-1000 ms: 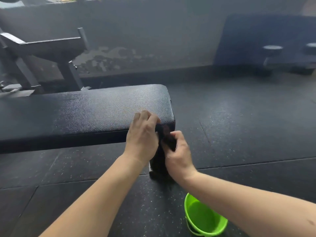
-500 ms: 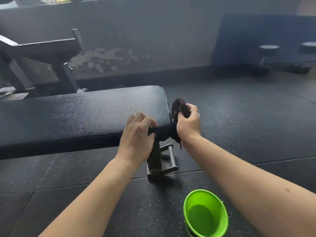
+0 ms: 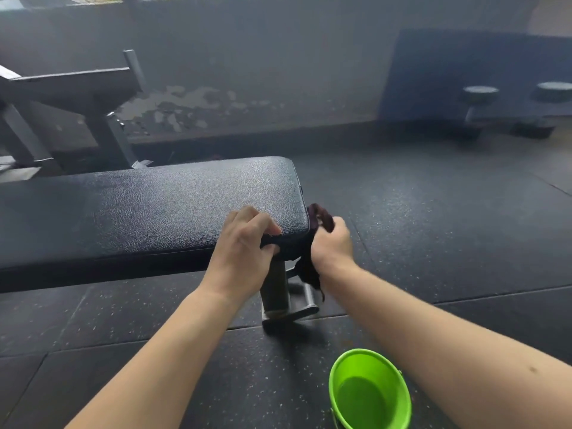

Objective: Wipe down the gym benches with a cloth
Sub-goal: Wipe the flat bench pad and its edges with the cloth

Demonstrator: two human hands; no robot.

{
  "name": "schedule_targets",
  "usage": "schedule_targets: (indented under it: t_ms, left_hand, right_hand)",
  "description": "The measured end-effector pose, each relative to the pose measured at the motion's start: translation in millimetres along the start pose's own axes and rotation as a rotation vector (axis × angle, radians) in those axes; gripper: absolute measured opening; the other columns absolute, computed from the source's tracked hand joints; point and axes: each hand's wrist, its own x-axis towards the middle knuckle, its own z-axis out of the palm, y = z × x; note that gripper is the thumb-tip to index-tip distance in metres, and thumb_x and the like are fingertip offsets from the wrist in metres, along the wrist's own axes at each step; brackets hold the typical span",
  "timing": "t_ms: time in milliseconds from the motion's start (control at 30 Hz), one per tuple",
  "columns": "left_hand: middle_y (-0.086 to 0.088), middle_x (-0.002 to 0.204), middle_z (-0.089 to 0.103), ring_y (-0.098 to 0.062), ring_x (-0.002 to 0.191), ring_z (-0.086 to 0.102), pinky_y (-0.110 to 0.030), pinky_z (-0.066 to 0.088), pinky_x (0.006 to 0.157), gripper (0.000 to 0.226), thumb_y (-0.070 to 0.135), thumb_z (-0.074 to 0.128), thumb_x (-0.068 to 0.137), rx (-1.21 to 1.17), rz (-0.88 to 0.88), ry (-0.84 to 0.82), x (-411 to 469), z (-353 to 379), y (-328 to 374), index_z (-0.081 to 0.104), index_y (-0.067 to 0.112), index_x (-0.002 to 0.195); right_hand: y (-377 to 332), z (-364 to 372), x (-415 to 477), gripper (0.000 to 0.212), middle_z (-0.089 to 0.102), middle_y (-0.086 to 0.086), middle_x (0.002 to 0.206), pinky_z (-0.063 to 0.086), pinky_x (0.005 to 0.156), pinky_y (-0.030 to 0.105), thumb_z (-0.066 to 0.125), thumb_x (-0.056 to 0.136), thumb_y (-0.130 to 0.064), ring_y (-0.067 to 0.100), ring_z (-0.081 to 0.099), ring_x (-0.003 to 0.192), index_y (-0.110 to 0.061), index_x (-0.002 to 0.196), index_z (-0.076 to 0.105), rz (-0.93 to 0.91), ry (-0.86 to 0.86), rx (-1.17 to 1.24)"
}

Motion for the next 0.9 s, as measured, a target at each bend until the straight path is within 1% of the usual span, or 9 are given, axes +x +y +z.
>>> schedule_targets:
  t_ms: [67, 167, 300, 400, 500, 600, 733, 833, 900]
  left_hand:
    - [0.005, 0.1, 0.056, -0.018, 0.104, 0.05, -0.024, 0.035, 0.09, 0.025, 0.005, 0.085, 0.077, 0.0, 0.001, 0.0, -0.2, -0.4, 0.3, 0.072, 0.015, 0.097]
    - [0.003, 0.101, 0.057, -0.021, 0.104, 0.051, -0.028, 0.04, 0.092, 0.024, 0.005, 0.084, 0.078, -0.001, 0.01, -0.005, -1.7, -1.6, 1.3, 0.072, 0.014, 0.097]
    - [0.003, 0.102, 0.057, -0.02, 0.105, 0.05, -0.024, 0.035, 0.091, 0.023, 0.006, 0.084, 0.079, 0.006, 0.002, -0.001, -1.0, -1.1, 1.9, 0.072, 0.014, 0.097]
    - [0.004, 0.102, 0.057, -0.019, 0.105, 0.049, -0.022, 0.035, 0.091, 0.023, 0.006, 0.083, 0.079, 0.012, -0.001, -0.008, -0.8, -1.5, 2.1, 0.072, 0.015, 0.097]
    - [0.004, 0.1, 0.057, -0.018, 0.103, 0.05, -0.021, 0.035, 0.089, 0.023, 0.005, 0.084, 0.079, -0.007, 0.003, -0.017, 0.4, -2.7, 1.0, 0.072, 0.015, 0.095]
    - [0.005, 0.098, 0.055, -0.019, 0.102, 0.051, -0.019, 0.032, 0.088, 0.022, 0.005, 0.084, 0.078, -0.03, 0.001, -0.018, 1.7, -3.4, 1.5, 0.073, 0.015, 0.095]
    - [0.004, 0.099, 0.055, -0.021, 0.102, 0.051, -0.026, 0.038, 0.091, 0.022, 0.006, 0.084, 0.079, -0.012, 0.007, -0.02, -0.4, -2.9, 1.0, 0.073, 0.015, 0.096]
    - [0.004, 0.098, 0.055, -0.021, 0.102, 0.052, -0.026, 0.038, 0.09, 0.023, 0.006, 0.084, 0.078, -0.004, 0.009, -0.011, -0.9, -2.8, 1.4, 0.073, 0.014, 0.096]
    - [0.004, 0.099, 0.055, -0.02, 0.102, 0.052, -0.026, 0.038, 0.09, 0.022, 0.006, 0.084, 0.079, -0.001, 0.007, -0.004, -0.6, -2.0, 1.1, 0.072, 0.015, 0.096]
  right_hand:
    - [-9.5, -0.5, 17.0, 0.015, 0.072, 0.009, 0.092, 0.057, 0.082, 0.044, 0.07, 0.091, -0.027, 0.023, 0.068, 0.084, -0.014, 0.094, 0.064, 0.02, -0.093, 0.048]
    - [-10.9, 0.3, 24.9, 0.018, 0.072, 0.0, 0.104, 0.057, 0.092, 0.039, 0.069, 0.092, -0.017, 0.018, 0.069, 0.098, -0.021, 0.108, 0.06, -0.033, -0.16, 0.087]
    - [0.7, -3.9, 1.8, 0.006, 0.066, 0.003, 0.092, 0.052, 0.082, 0.038, 0.056, 0.099, -0.012, 0.02, 0.061, 0.084, -0.018, 0.099, 0.055, -0.108, -0.083, 0.017]
    - [14.1, -13.2, -35.0, 0.013, 0.06, 0.003, 0.084, 0.048, 0.073, 0.037, 0.055, 0.103, -0.018, 0.016, 0.054, 0.074, -0.017, 0.093, 0.047, -0.162, -0.062, 0.026]
    - [14.9, -12.6, -41.9, 0.015, 0.061, 0.005, 0.09, 0.046, 0.076, 0.033, 0.055, 0.103, -0.015, 0.015, 0.054, 0.077, -0.018, 0.092, 0.045, -0.174, -0.046, 0.035]
    - [-1.9, -7.9, -17.0, 0.013, 0.064, 0.007, 0.093, 0.05, 0.08, 0.041, 0.053, 0.099, -0.009, 0.02, 0.058, 0.082, -0.02, 0.093, 0.049, -0.159, -0.042, 0.017]
    - [-22.7, 2.6, 24.1, 0.013, 0.069, 0.005, 0.092, 0.057, 0.081, 0.037, 0.054, 0.095, -0.006, 0.024, 0.065, 0.087, -0.017, 0.095, 0.059, -0.07, -0.149, 0.045]
    - [-21.6, 6.1, 29.7, 0.015, 0.075, 0.009, 0.102, 0.058, 0.091, 0.051, 0.059, 0.095, -0.007, 0.028, 0.071, 0.096, -0.02, 0.098, 0.066, -0.04, -0.183, 0.113]
    - [-20.3, -0.6, 12.5, 0.017, 0.073, 0.01, 0.102, 0.058, 0.091, 0.044, 0.054, 0.096, -0.004, 0.021, 0.067, 0.091, -0.016, 0.103, 0.064, -0.094, -0.144, 0.065]
